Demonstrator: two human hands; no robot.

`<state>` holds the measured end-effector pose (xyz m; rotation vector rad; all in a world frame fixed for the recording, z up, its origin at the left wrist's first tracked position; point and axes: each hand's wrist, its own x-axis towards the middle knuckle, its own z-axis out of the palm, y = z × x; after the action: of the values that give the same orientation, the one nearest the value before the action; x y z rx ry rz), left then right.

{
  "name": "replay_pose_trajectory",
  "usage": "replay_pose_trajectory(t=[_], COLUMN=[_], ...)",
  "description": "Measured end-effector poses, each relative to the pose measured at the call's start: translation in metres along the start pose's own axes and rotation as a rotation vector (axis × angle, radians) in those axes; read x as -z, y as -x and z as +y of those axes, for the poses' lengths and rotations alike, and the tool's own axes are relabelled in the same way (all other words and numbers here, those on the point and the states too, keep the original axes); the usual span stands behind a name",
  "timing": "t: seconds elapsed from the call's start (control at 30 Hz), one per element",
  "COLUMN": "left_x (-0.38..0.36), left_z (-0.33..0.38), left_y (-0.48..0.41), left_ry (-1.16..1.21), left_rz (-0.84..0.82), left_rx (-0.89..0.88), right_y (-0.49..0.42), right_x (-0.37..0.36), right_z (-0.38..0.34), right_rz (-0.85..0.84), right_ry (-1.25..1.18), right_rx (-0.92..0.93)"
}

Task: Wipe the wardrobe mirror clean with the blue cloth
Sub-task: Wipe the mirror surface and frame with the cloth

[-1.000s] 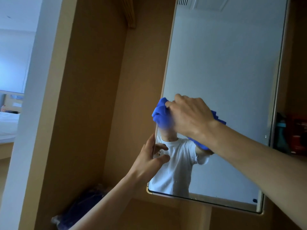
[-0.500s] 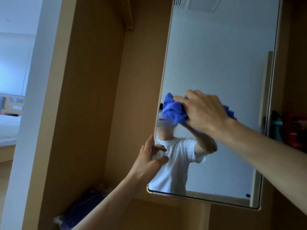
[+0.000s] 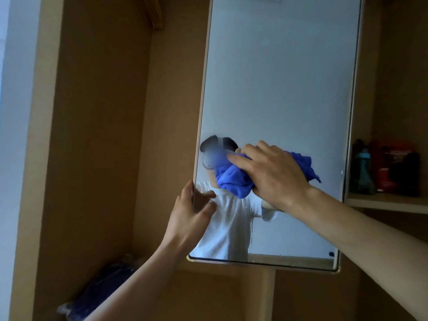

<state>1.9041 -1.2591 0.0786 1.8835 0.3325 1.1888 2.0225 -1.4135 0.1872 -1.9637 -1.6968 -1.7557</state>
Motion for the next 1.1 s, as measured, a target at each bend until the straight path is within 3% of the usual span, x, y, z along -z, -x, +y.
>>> replay_pose_trajectory(t=[0.43, 0.83, 1.1], left_x=[-0.014, -0.028, -0.026], left_z=[0.005, 0.025, 0.026], left_y=[0.005, 0.011, 0.012], left_ry=[-0.226, -0.318, -0.345], left_rz=[0.107, 0.183, 0.165], left_rx=[0.025, 0.101, 0.115], right_y=[-0.027, 0.04, 0.034], right_x=[0.037, 0.005, 0.024], right_z=[0.079, 0.049, 0.073], right_rz=[0.09, -0.073, -0.028], right_ry=[0.112, 0.041, 0.029], right_rx=[-0.14, 0.001, -0.042])
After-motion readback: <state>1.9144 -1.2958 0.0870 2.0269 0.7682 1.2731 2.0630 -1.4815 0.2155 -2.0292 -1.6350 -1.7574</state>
